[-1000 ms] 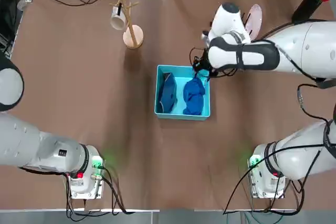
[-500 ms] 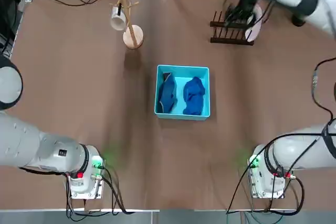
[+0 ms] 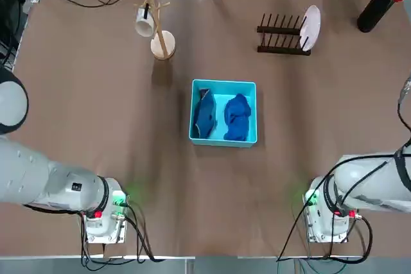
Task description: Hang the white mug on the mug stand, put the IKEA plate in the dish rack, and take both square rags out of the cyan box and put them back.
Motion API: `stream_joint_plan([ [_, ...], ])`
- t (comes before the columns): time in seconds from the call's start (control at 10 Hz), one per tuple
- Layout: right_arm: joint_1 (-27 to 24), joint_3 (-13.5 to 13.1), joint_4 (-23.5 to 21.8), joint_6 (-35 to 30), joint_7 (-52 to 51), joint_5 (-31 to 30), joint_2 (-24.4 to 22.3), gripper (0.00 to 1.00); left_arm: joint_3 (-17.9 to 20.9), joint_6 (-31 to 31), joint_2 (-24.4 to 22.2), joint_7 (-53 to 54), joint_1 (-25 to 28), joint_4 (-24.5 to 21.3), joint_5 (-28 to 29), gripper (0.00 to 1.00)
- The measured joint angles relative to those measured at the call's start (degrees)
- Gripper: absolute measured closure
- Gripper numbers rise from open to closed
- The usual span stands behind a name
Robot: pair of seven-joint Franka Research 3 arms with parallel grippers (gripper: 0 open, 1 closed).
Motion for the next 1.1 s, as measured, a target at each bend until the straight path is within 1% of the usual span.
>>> stream_joint_plan([
  [0.1, -2.1, -0.02, 2.88, -0.94, -0.37, -0.3, 0.03, 0.0, 0.01, -0.04, 0.02, 0.02, 0.01, -0.01, 0.0, 0.01],
  [0.3, -3.12, 0.03, 6.87, -1.27, -0.01, -3.41, 0.07, 0.0, 0.02, -0.18, 0.02, 0.03, 0.01, -0.03, 0.0, 0.01],
  [0.4, -3.12, 0.15, 8.1, -1.26, 1.11, -3.95, 0.08, 0.0, 0.02, -0.19, 0.02, 0.01, 0.01, -0.03, 0.0, 0.01],
  [0.6, -3.16, 0.23, 8.93, -1.02, 2.66, -4.31, 0.27, 0.0, 0.01, -0.2, 0.02, 0.0, 0.02, -0.03, 0.0, 0.01],
  [0.7, -2.45, -0.5, 8.97, -0.09, 2.83, -4.36, 0.48, 0.0, 0.01, -0.2, 0.02, 0.0, 0.02, -0.04, 0.0, 0.01],
  [0.8, 1.3, -4.55, 8.97, 0.8, 2.88, -4.37, 0.6, 0.0, 0.01, -0.2, 0.02, 0.0, 0.01, -0.04, 0.0, 0.01],
  [0.9, 8.33, -12.07, 8.98, 0.99, 2.87, -4.38, 0.63, 0.0, 0.0, -0.2, 0.02, 0.0, 0.01, -0.04, 0.0, 0.01],
  [1.0, 12.31, -16.29, 8.98, 0.98, 2.28, -4.38, 0.65, 0.0, 0.02, -0.2, 0.02, 0.0, 0.02, -0.03, 0.0, 0.01],
  [1.1, 13.29, -17.35, 9.02, 0.94, 1.62, -4.38, 0.65, 0.0, 0.04, -0.2, 0.02, 0.0, 0.02, -0.02, 0.0, 0.01],
])
